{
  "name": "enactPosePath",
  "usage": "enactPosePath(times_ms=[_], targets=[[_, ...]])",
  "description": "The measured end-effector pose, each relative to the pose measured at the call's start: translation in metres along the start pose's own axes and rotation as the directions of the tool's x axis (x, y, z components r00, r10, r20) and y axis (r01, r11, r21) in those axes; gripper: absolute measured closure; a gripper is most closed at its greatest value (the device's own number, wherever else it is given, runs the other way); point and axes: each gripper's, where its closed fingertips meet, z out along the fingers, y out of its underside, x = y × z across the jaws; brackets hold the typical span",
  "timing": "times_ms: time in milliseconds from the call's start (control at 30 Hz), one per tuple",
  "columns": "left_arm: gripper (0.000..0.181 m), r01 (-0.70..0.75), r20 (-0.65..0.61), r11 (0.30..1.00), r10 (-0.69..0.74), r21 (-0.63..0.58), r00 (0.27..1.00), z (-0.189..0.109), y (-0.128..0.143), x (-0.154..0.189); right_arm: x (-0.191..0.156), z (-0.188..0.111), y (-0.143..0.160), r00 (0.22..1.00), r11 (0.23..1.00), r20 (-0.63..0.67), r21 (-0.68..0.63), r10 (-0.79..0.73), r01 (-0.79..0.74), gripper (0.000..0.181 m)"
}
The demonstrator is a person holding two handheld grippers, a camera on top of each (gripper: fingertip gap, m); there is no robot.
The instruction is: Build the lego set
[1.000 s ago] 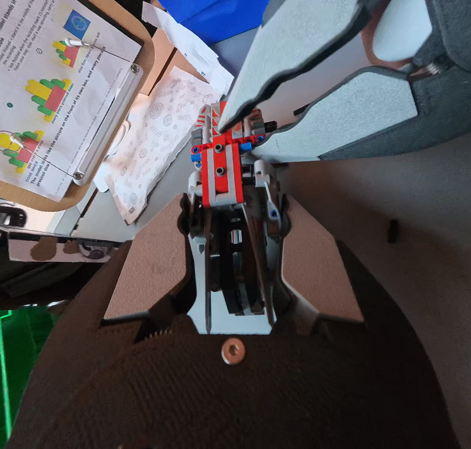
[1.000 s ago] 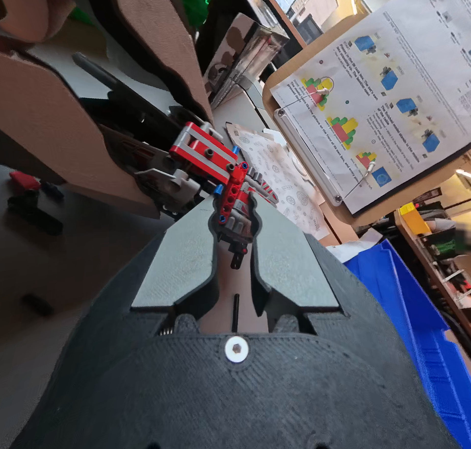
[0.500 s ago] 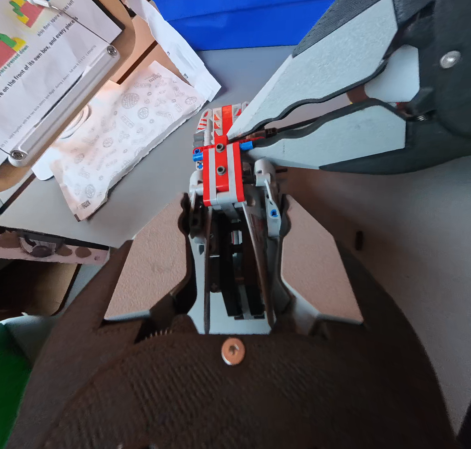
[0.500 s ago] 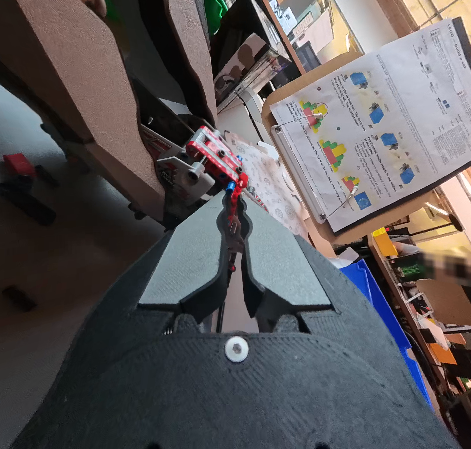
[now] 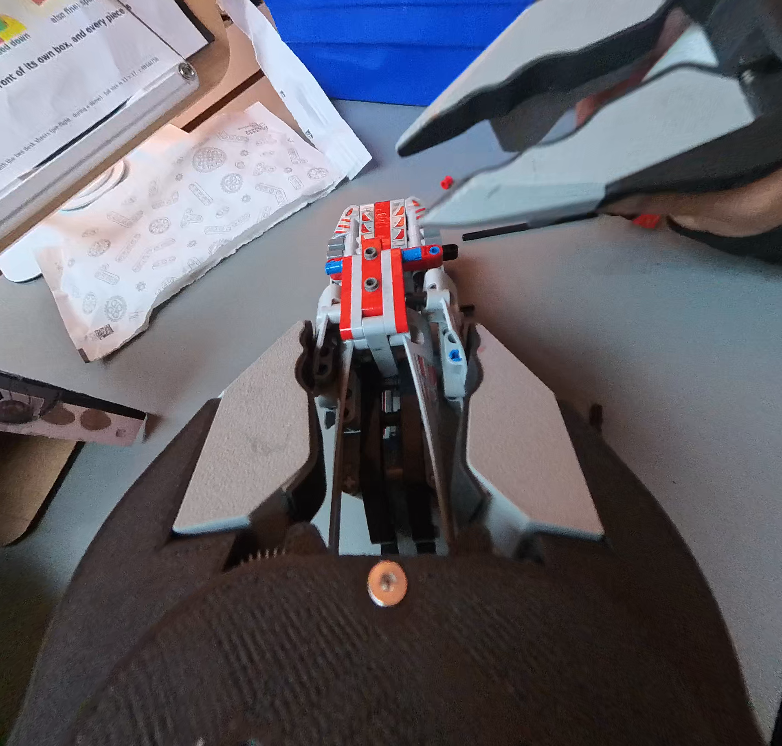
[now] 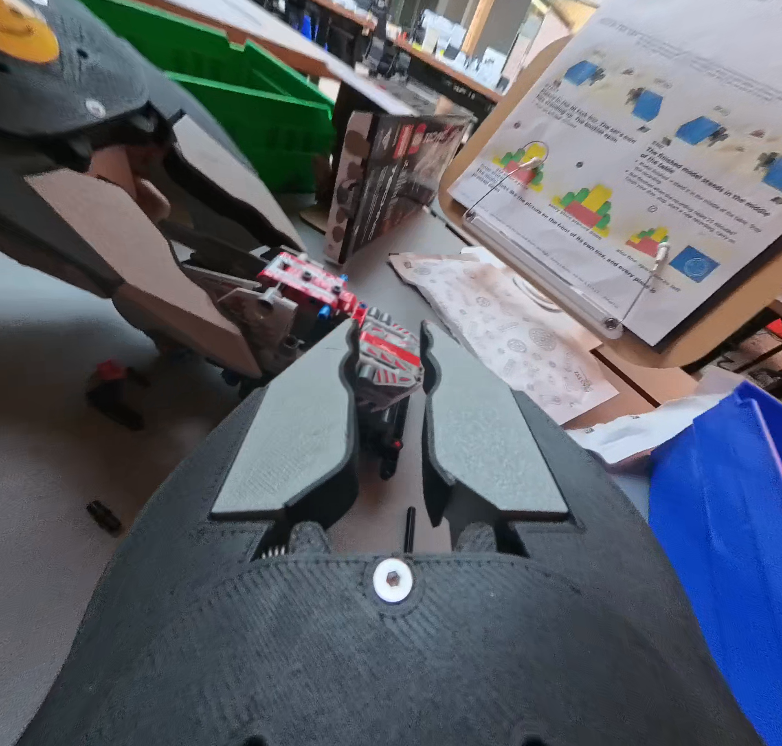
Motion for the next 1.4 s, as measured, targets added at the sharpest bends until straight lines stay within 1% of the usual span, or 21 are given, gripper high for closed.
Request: enactPosePath(times_ms=[167,267,367,400,433,500,533,600,667,700,800,867,933,967,1033,1067,1133,1167,1200,1267,1400], targets=[[0.111,-0.018,0.008,1.000,0.018,-0.021,1.000,0.000,0.001,0.001,-0.010,0.011,0.010,0.992,0.987,-0.013,-0.099,-0.126,0.124,0.145],[0.109,-0.043,0.021,0.997,0.044,-0.066,0.999,0.000,0.005,0.001,-0.006,0.016,0.012,0.968,0.957,-0.062,-0.178,-0.242,0.227,0.137],[0.105,-0.110,0.060,0.985,0.118,-0.134,0.991,0.002,0.013,-0.002,-0.007,0.017,0.007,0.901,0.879,-0.050,-0.250,-0.431,0.406,0.141],[0.105,-0.125,0.070,0.983,0.136,-0.137,0.988,0.003,0.013,-0.003,-0.009,0.018,0.008,0.876,0.849,-0.024,-0.261,-0.482,0.460,0.145],[0.107,-0.128,0.075,0.982,0.139,-0.137,0.987,0.003,0.013,-0.005,-0.014,0.020,0.010,0.859,0.825,0.021,-0.264,-0.512,0.499,0.155],[0.107,-0.114,0.066,0.986,0.123,-0.125,0.990,0.004,0.012,-0.006,-0.020,0.021,0.015,0.852,0.807,0.113,-0.275,-0.512,0.522,0.176],[0.108,-0.116,0.064,0.986,0.124,-0.119,0.990,0.004,0.012,-0.006,-0.021,0.020,0.016,0.849,0.798,0.146,-0.291,-0.508,0.527,0.179],[0.107,-0.124,0.061,0.985,0.132,-0.119,0.989,0.004,0.012,-0.004,-0.018,0.019,0.015,0.857,0.785,0.195,-0.345,-0.477,0.515,0.172],[0.107,-0.121,0.066,0.985,0.130,-0.125,0.989,0.005,0.012,-0.004,-0.011,0.019,0.014,0.884,0.790,0.221,-0.398,-0.412,0.467,0.154],[0.107,-0.119,0.068,0.985,0.128,-0.126,0.989,0.005,0.011,-0.005,-0.009,0.020,0.014,0.899,0.798,0.231,-0.414,-0.372,0.437,0.145],[0.107,-0.112,0.073,0.986,0.121,-0.122,0.990,0.005,0.011,-0.005,-0.005,0.024,0.018,0.941,0.844,0.236,-0.426,-0.244,0.326,0.133],[0.107,-0.114,0.076,0.986,0.123,-0.118,0.989,0.005,0.011,-0.005,-0.009,0.024,0.021,0.953,0.867,0.247,-0.419,-0.177,0.270,0.146],[0.107,-0.112,0.078,0.987,0.121,-0.113,0.990,0.006,0.010,-0.005,-0.003,0.026,0.021,0.962,0.876,0.197,-0.408,-0.191,0.257,0.138],[0.108,-0.104,0.071,0.989,0.112,-0.105,0.991,0.006,0.009,-0.003,-0.003,0.026,0.022,0.959,0.871,0.186,-0.408,-0.213,0.273,0.138],[0.109,-0.095,0.076,0.989,0.104,-0.110,0.992,0.006,0.009,-0.003,-0.005,0.026,0.022,0.951,0.858,0.197,-0.416,-0.238,0.301,0.150],[0.109,-0.094,0.081,0.989,0.104,-0.117,0.991,0.005,0.009,-0.004,-0.004,0.026,0.022,0.951,0.854,0.192,-0.423,-0.241,0.302,0.149],[0.110,-0.075,0.094,0.988,0.088,-0.134,0.992,0.004,0.011,-0.005,-0.002,0.029,0.021,0.958,0.857,0.169,-0.431,-0.232,0.284,0.139],[0.110,-0.067,0.096,0.988,0.080,-0.139,0.992,0.004,0.011,-0.006,-0.008,0.029,0.022,0.957,0.863,0.190,-0.419,-0.219,0.281,0.145],[0.111,-0.071,0.097,0.987,0.085,-0.142,0.992,0.003,0.011,-0.006,-0.013,0.028,0.022,0.956,0.875,0.199,-0.395,-0.216,0.279,0.163],[0.111,-0.085,0.106,0.986,0.100,-0.143,0.989,0.003,0.011,-0.005,-0.013,0.027,0.020,0.958,0.899,0.173,-0.339,-0.229,0.276,0.165],[0.111,-0.103,0.115,0.983,0.121,-0.153,0.986,0.003,0.010,-0.003,-0.015,0.025,0.017,0.947,0.912,0.124,-0.255,-0.298,0.320,0.174]])
